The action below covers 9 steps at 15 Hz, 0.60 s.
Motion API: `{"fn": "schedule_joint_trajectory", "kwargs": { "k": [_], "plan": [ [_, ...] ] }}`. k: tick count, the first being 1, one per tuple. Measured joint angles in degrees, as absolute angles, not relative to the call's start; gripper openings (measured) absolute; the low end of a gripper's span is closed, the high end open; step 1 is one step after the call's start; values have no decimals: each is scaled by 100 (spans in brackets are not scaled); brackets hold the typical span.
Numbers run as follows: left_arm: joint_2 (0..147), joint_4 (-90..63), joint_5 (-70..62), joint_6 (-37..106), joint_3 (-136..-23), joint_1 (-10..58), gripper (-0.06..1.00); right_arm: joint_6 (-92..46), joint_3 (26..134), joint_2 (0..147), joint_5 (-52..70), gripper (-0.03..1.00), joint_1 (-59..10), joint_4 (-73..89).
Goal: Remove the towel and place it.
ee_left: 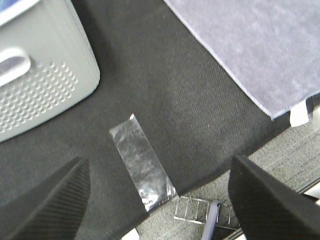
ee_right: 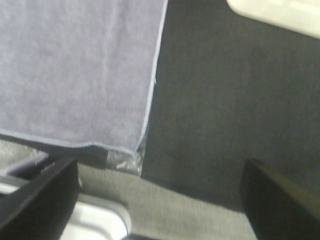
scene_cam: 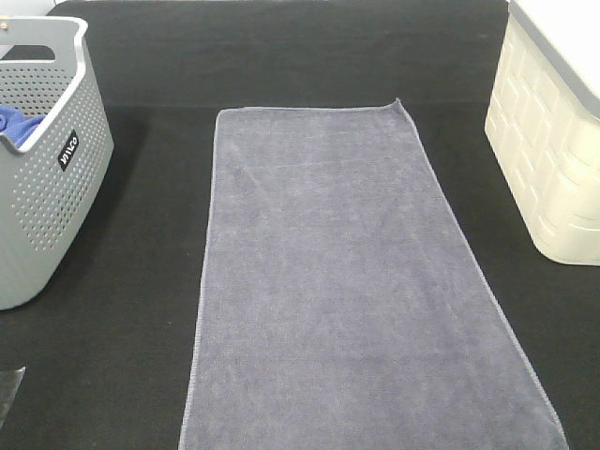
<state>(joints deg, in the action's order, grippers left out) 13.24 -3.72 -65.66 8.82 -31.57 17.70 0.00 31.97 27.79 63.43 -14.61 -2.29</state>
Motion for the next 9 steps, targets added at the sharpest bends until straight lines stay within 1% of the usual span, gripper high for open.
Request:
{"fn": "schedule_joint_trajectory", "kwargs": {
  "k": [3, 9],
  "plan": [
    [1324, -464, -6142, 1049, -2974, 1770, 73, -378, 2899, 1914, 6119, 82, -1461, 34],
    [1324, -590, -6045, 1180, -2968, 1770, 73, -584, 2899, 1679, 6091, 82, -1461, 206]
  ]
}}
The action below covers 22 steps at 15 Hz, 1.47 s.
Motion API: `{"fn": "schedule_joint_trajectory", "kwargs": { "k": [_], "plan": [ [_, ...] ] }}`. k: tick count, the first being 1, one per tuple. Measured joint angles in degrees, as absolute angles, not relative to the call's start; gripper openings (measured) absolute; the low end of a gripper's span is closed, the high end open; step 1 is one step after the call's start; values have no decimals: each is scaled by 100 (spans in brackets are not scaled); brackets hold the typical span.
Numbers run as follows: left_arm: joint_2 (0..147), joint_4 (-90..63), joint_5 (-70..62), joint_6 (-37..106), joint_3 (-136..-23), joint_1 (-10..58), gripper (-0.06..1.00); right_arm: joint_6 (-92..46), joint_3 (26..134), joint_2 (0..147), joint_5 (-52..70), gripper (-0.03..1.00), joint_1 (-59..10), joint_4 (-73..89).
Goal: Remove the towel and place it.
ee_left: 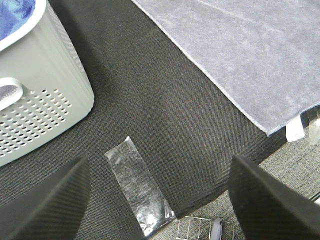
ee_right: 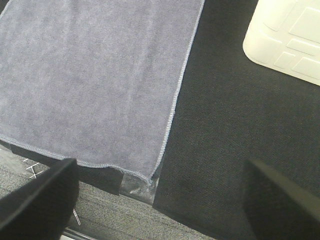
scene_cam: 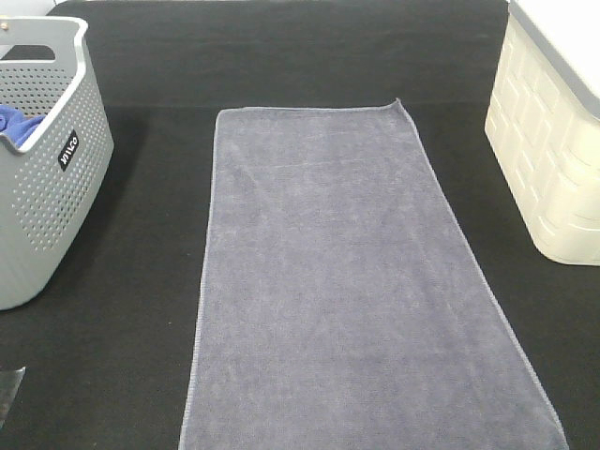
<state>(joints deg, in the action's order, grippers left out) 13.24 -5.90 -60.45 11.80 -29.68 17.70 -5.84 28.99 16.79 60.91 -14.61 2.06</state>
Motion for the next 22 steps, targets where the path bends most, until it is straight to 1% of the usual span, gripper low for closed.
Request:
{"fn": "schedule_joint_trajectory", "kwargs": {
  "k": [16, 17, 18, 22],
  "plan": [
    [1318, -590, -6045, 1180, -2968, 1770, 73, -584, 2899, 1679, 6091, 82, -1461, 246],
    [1272, -596, -6045, 1180, -2968, 1707, 73, -584, 2899, 1650, 6091, 82, -1461, 246],
    [1134, -596, -6045, 1180, -2968, 1427, 73, -584, 2899, 1507, 6085, 82, -1352, 275],
    [613, -596, -6039, 1180, -2968, 453, 73, -579, 2876, 733, 6079, 82, -516, 281]
  ]
}}
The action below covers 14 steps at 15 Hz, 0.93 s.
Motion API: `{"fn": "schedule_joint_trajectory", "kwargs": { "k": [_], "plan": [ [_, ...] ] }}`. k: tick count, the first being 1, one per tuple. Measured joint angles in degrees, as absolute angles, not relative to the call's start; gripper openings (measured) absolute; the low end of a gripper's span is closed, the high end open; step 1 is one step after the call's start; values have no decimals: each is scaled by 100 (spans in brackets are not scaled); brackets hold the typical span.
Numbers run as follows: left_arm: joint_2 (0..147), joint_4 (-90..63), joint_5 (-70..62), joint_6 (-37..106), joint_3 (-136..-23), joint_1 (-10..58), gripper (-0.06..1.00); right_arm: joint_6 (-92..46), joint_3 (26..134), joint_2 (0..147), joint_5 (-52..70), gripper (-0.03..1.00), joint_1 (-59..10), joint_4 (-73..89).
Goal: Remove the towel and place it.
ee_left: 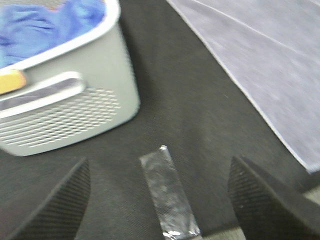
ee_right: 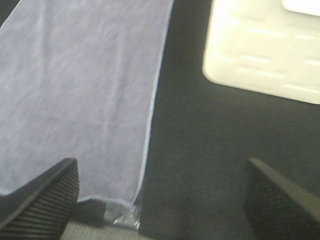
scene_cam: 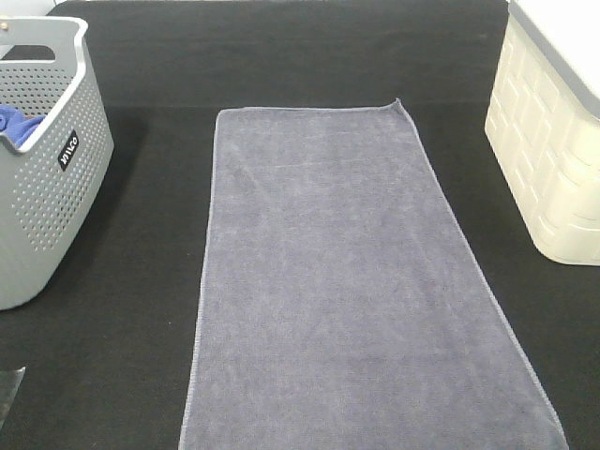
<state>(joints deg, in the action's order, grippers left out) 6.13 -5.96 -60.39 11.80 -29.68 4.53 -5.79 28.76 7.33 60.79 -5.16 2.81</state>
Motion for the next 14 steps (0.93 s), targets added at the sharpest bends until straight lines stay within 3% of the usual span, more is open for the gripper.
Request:
{"fn": "schedule_joint_trajectory", "kwargs": {
  "k": [4, 14],
  "plan": [
    [-6, -596, -6033, 1180, -2934, 189, 73, -579, 2876, -23, 6085, 82, -201, 286],
    [-29, -596, -6033, 1180, -2934, 189, 73, -579, 2876, -23, 6085, 82, -201, 286]
  ]
}}
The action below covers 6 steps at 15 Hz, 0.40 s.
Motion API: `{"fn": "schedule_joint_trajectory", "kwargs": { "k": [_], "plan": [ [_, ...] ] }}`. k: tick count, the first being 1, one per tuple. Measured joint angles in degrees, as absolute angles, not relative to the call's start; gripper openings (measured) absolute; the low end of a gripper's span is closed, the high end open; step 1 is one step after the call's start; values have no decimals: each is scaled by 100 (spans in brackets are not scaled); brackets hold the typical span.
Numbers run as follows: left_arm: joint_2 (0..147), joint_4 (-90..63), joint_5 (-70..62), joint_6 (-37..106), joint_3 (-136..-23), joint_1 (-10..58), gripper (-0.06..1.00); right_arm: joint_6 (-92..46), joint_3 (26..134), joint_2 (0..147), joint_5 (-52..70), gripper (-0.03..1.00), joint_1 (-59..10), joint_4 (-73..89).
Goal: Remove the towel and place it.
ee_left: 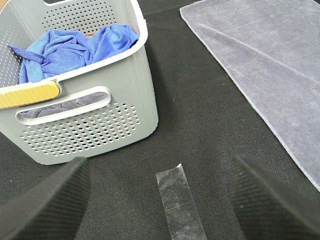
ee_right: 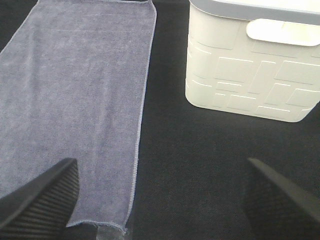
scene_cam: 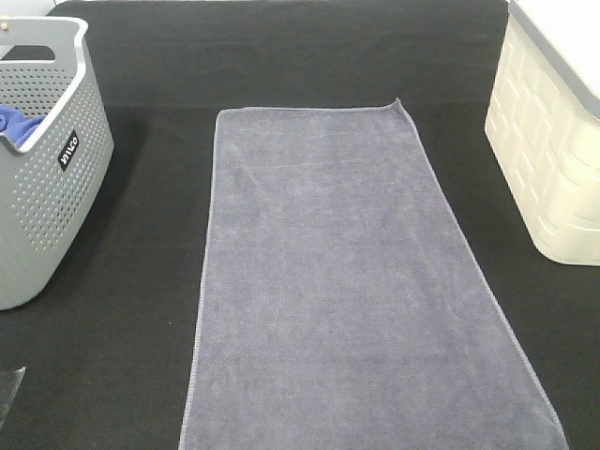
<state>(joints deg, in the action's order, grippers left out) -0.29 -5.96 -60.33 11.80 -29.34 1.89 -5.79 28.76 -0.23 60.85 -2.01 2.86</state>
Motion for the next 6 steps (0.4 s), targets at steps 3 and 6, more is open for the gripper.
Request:
{"fn": "schedule_joint_trajectory", "kwargs": {
  "k": [3, 6],
  "plan": [
    [-29, -596, -6033, 1180, -2934, 189, 73, -579, 2876, -23, 6085, 82, -201, 286],
    [-29, -596, -6033, 1180, -2934, 189, 73, -579, 2876, -23, 6085, 82, -201, 286]
  ]
}}
